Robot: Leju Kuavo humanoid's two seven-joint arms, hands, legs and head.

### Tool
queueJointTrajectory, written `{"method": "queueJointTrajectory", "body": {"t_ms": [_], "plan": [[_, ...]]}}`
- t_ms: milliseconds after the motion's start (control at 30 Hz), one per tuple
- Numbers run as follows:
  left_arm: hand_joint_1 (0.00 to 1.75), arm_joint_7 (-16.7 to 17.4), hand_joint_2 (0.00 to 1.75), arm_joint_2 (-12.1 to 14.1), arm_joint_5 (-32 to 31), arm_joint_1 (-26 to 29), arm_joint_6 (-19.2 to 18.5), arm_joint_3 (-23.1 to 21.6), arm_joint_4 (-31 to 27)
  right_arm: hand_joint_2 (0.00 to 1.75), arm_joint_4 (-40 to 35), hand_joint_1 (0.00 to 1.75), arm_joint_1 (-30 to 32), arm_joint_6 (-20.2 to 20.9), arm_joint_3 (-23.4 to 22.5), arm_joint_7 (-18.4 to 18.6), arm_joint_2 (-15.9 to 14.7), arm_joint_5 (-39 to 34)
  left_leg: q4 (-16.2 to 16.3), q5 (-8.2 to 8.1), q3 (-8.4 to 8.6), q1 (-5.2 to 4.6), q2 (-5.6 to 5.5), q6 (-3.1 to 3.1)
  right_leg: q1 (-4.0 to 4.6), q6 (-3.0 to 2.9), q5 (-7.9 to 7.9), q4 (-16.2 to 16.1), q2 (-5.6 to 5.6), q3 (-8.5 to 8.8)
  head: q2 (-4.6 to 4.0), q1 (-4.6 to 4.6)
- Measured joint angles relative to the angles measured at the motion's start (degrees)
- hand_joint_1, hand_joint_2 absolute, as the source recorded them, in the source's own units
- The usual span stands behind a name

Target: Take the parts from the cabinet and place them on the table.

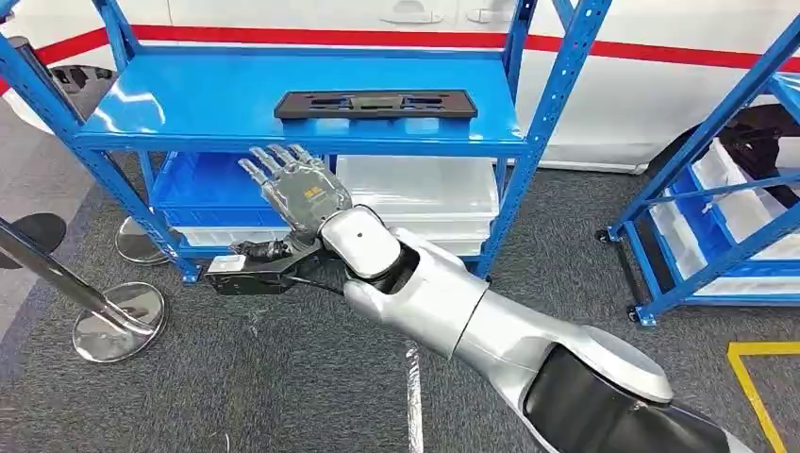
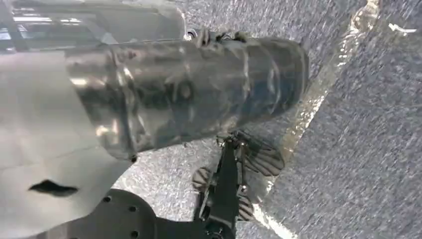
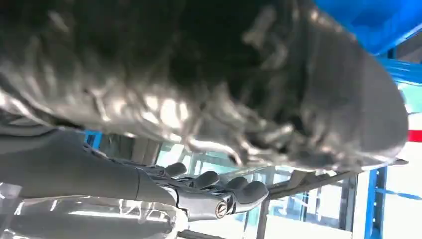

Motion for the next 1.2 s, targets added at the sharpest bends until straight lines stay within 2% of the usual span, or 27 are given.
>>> {"method": "queueJointTrajectory", "body": {"t_ms": [33, 67, 100, 167, 267, 300, 367, 400, 433, 467, 500, 533, 567, 600, 633, 700, 767, 800, 867, 900, 933, 967, 1000, 1067, 1100, 1133, 1200], "plan": [[0.0, 0.0, 0.0, 0.0, 0.0, -0.02, 0.11, -0.02, 0.0, 0.0, -0.02, 0.0, -0.05, 0.0, 0.0, -0.04, 0.0, -0.04, -0.02, -0.24, 0.4, -0.08, -0.06, -0.04, 0.22, -0.67, 3.03, -5.39, 0.02, 2.34, -0.02, 0.02], [0.0, 0.0, 0.0, -0.02, 0.0, 0.0, 0.09, -0.02, 0.0, 0.0, -0.13, 0.0, -0.09, -0.02, 0.0, -0.13, 0.0, -0.07, -0.12, -0.48, 0.61, 0.01, -0.09, -0.16, 0.62, -1.54, 4.61, -10.1, 0.12, 4.16, -0.02, 0.0], [0.0, 0.0, 0.0, -0.18, 0.02, -0.11, -0.06, -0.15, -0.02, 0.0, -0.15, 0.0, -0.16, 0.0, 0.0, -0.17, 0.02, -0.09, -0.05, -0.67, 0.51, -0.44, -0.05, -0.56, 0.82, -2.03, 3.8, -11.0, 0.08, 5.03, -0.02, -0.24], [0.0, 0.0, 0.0, -0.04, 0.0, -0.15, -0.31, -0.37, -0.02, 0.0, -0.15, 0.0, -0.18, 0.04, 0.0, -0.17, 0.04, -0.11, -0.34, -0.64, 0.53, 0.12, -0.1, -1.21, 1.21, -1.98, 3.73, -11.55, 0.08, 5.22, 0.0, -0.09], [0.0, 0.2, 0.0, -0.11, 0.15, 0.05, -0.44, -0.44, -0.02, 0.0, -0.28, 0.0, -0.15, 0.26, 0.0, -0.2, 0.15, -0.55, 0.23, -1.38, 0.84, 0.15, 0.27, -2.15, 0.37, -2.27, 4.06, -13.26, 0.14, 6.78, -0.02, 0.02], [0.0, 0.22, 0.0, -0.11, 0.15, -0.02, -0.46, -0.46, -0.04, 0.0, -0.31, 0.0, -0.36, 0.35, 0.0, -0.22, 0.2, -0.66, 3.26, -3.02, -0.68, 0.11, 0.27, -2.31, 0.28, -2.53, 3.92, -13.41, 0.01, 7.12, -0.02, -0.26], [0.0, 0.22, 0.0, -0.04, 0.2, -0.25, -0.46, -0.57, -0.04, 0.0, -0.28, 0.0, -0.18, 0.74, 0.0, -0.33, 0.2, -1.09, 12.02, -6.24, -5.59, 0.15, 0.27, -2.73, 0.33, -2.79, 3.64, -13.4, -0.14, 7.48, -0.02, -0.29], [0.0, 0.17, 0.0, -0.04, 0.26, -0.2, -0.44, -0.59, -0.04, 0.0, -0.28, 0.0, 0.07, 0.92, 0.0, -0.33, 0.2, -1.35, 15.15, -6.78, -7.68, 0.14, 0.27, -2.89, 0.35, -2.84, 3.41, -13.31, -0.14, 7.59, -0.02, -0.31], [0.0, 0.2, 0.0, -0.04, 0.35, -0.06, -0.44, -0.59, -0.04, 0.0, -0.28, 0.0, 0.28, 1.05, 0.02, -0.35, 0.2, -1.57, 16.02, -6.1, -8.68, 0.15, 0.28, -2.97, 0.34, -2.84, 3.15, -13.21, -0.09, 7.72, -0.02, -0.37], [0.0, 0.2, 0.0, -0.07, 0.37, 0.08, -0.46, -0.61, -0.04, 0.0, -0.28, 0.0, 0.34, 1.14, 0.07, -0.35, 0.2, -1.75, 14.28, -4.24, -8.39, 0.19, 0.29, -3.01, 0.28, -2.79, 2.85, -13.02, 0.06, 7.9, -0.02, -0.31], [0.0, 0.2, 0.0, -0.07, 0.39, 0.14, -0.44, -0.61, -0.04, 0.0, -0.28, 0.0, 0.34, 1.12, 0.09, -0.35, 0.2, -1.77, 10.62, -1.68, -7.0, 0.23, 0.31, -2.99, 0.23, -2.65, 2.53, -12.77, 0.21, 8.11, -0.02, -0.39], [0.0, 0.2, 0.0, 0.0, 0.5, 0.17, -0.44, -0.61, -0.04, 0.0, -0.28, 0.0, 0.32, 1.09, 0.09, -0.35, 0.2, -1.79, 5.01, 1.42, -4.5, 0.25, 0.36, -2.96, 0.17, -2.42, 2.08, -12.5, 0.3, 8.49, -0.02, -0.33], [0.0, 0.22, 0.0, 0.07, 0.55, 0.15, -0.48, -0.61, -0.04, 0.0, -0.28, 0.0, 0.31, 1.07, 0.09, -0.35, 0.2, -1.86, 0.49, 3.07, -2.62, 0.24, 0.55, -2.86, 0.26, -2.09, 1.59, -12.2, 0.29, 8.63, -0.02, -0.31], [0.0, 0.37, 0.0, 0.11, 0.7, 0.01, -0.66, -0.61, -0.04, 0.0, -0.31, 0.0, 0.21, 1.07, 0.09, -0.35, 0.2, -1.95, -0.35, 1.9, -1.59, -0.26, 0.49, -2.62, 0.78, -1.65, 1.26, -11.76, 0.34, 8.37, -0.02, -0.55], [0.0, 0.46, 0.0, 0.13, 0.74, -0.08, -0.77, -0.61, -0.04, 0.0, -0.31, 0.0, 0.21, 1.07, 0.09, -0.37, 0.2, -1.94, -0.26, 1.99, -1.86, -0.19, 0.29, -1.92, 0.75, -1.49, 1.17, -11.77, 0.38, 8.3, 0.0, -0.46], [0.0, 0.63, 0.0, 0.11, 0.79, -0.04, -0.96, -0.63, -0.07, 0.0, -0.31, 0.0, 0.22, 1.05, 0.09, -0.41, 0.2, -2.01, -0.19, 1.7, -1.93, -0.22, 0.26, -1.46, 0.7, -1.18, 1.0, -11.91, 0.28, 8.49, -0.02, -0.5], [0.0, 0.7, 0.0, -0.04, 0.79, 0.0, -0.98, -0.63, -0.15, 0.0, -0.39, 0.0, 0.22, 1.03, 0.09, -0.41, 0.2, -2.03, -0.64, 1.68, -1.22, 0.29, 0.29, -0.75, 0.67, -0.44, 0.11, -11.2, 0.22, 8.36, 0.0, -0.59], [0.0, 0.72, 0.0, -0.02, 0.79, 0.07, -0.98, -0.63, -0.15, 0.0, -0.42, 0.0, 0.12, 1.03, 0.09, -0.41, 0.17, -2.03, -0.68, 1.46, -0.95, 0.31, 0.33, -0.4, 0.6, -0.03, -1.11, -9.01, 0.11, 7.51, -0.02, -0.04], [0.0, 0.72, 0.0, -0.02, 0.79, 0.0, -0.96, -0.63, -0.15, 0.0, -0.44, 0.0, 0.07, 1.03, 0.09, -0.41, 0.17, -2.03, -0.67, 1.19, -0.74, 0.29, 0.38, -0.06, 0.12, 0.4, -4.78, -0.03, 0.05, 2.62, 0.0, 0.13], [0.0, 0.72, 0.0, -0.02, 0.79, -0.01, -0.96, -0.63, -0.15, 0.0, -0.44, 0.0, 0.28, 1.03, 0.09, -0.41, 0.11, -2.03, -0.66, 1.03, -0.69, 0.27, 0.37, 0.06, -0.03, 0.48, -5.88, 3.96, 0.0, 0.16, -0.02, 0.13], [0.0, 0.72, 0.0, 0.0, 0.79, 0.01, -0.96, -0.63, -0.15, 0.0, -0.44, 0.0, 0.51, 1.03, 0.09, -0.41, 0.04, -2.05, -0.64, 0.87, -0.57, 0.26, 0.34, 0.1, -0.04, 0.54, -5.76, 6.24, -0.03, -1.65, -0.02, 0.13], [0.0, 0.72, 0.0, -0.02, 0.79, 0.05, -0.96, -0.63, -0.15, 0.0, -0.44, 0.0, 0.64, 1.03, 0.09, -0.41, 0.02, -2.05, -0.62, 0.69, -0.34, 0.26, 0.23, 0.03, -0.03, 0.44, -4.23, 5.35, -0.02, -1.79, 0.0, 0.13], [0.0, 0.72, 0.0, -0.02, 0.79, 0.08, -0.96, -0.63, -0.15, 0.0, -0.44, 0.0, 0.64, 1.03, 0.09, -0.41, 0.0, -2.05, -0.61, 0.47, -0.04, 0.22, 0.13, -0.02, 0.02, 0.18, -1.69, 2.08, -0.02, -0.64, -0.02, 0.15], [0.0, 0.74, 0.0, -0.09, 0.79, 0.07, -0.96, -0.63, -0.15, 0.0, -0.44, 0.0, 0.45, 1.03, 0.09, -0.41, 0.02, -2.1, -0.62, -0.01, 0.78, 0.08, -0.03, -0.22, 0.35, -0.87, 4.21, -8.42, 0.04, 3.93, -0.02, 0.13], [0.0, 0.76, 0.0, -0.26, 0.79, 0.04, -0.96, -0.63, -0.15, 0.0, -0.44, 0.0, 0.4, 1.05, 0.09, -0.41, 0.02, -2.1, -0.69, -0.19, 0.86, 0.12, 0.0, -0.44, 0.7, -1.55, 3.95, -10.93, 0.1, 5.16, -0.02, 0.0], [0.0, 0.77, 0.0, -0.18, 0.79, -0.11, -0.96, -0.63, -0.15, 0.0, -0.46, 0.0, 0.26, 1.09, 0.09, -0.43, 0.04, -2.1, -0.57, -0.3, 0.68, -0.17, -0.1, -0.82, 0.77, -1.58, 3.75, -12.1, 0.02, 5.8, 0.0, -0.05], [0.0, 0.79, 0.0, -0.17, 0.85, -0.06, -0.96, -0.63, -0.15, 0.0, -0.44, 0.0, 0.32, 1.22, 0.09, -0.44, 0.02, -2.12, -1.0, -0.32, 0.85, 0.12, 0.01, -1.51, 1.09, -1.86, 3.56, -11.85, 0.09, 5.69, -0.02, 0.0]]}}
